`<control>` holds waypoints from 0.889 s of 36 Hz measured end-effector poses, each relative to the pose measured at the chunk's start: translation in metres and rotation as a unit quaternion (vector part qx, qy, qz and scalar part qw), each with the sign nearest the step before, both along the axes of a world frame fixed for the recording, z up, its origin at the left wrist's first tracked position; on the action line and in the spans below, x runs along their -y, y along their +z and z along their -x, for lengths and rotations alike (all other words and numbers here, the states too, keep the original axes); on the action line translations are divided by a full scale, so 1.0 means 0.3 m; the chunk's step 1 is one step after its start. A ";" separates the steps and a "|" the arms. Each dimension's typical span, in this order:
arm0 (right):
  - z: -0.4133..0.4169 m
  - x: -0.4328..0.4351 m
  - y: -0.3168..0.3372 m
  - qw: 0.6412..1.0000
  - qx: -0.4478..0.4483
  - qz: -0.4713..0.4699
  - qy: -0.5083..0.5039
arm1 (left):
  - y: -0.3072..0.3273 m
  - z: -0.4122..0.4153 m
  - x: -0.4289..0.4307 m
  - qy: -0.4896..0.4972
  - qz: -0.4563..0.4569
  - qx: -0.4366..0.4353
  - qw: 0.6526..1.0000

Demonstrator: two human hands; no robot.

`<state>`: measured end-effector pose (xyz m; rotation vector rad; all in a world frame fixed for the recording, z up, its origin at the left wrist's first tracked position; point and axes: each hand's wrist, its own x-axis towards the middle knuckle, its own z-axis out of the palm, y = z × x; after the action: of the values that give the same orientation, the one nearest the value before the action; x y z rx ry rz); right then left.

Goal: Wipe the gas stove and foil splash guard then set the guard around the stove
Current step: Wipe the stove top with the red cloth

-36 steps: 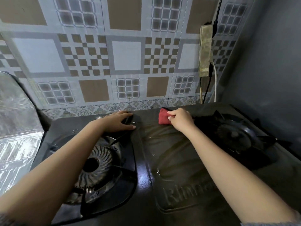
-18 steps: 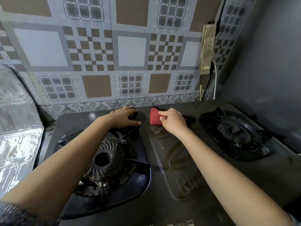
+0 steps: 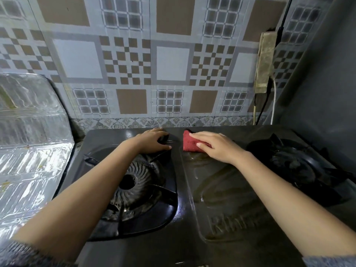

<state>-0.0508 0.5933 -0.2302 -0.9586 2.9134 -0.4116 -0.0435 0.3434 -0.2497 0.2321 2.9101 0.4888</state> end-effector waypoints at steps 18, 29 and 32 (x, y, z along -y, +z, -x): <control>-0.076 0.027 -0.078 0.997 -0.029 0.034 0.070 | 0.012 -0.024 -0.019 0.014 0.009 -0.012 1.000; -0.027 -0.094 -0.044 0.992 0.011 0.001 -0.129 | 0.043 0.023 -0.083 -0.113 -0.056 0.020 0.992; -0.033 -0.107 -0.052 0.979 0.014 0.007 -0.201 | 0.061 0.048 -0.105 -0.143 -0.046 0.037 0.988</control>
<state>-0.0408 0.6254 -0.2459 -0.3508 3.0746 -0.4570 -0.0581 0.3750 -0.2314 0.6213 2.7227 0.5671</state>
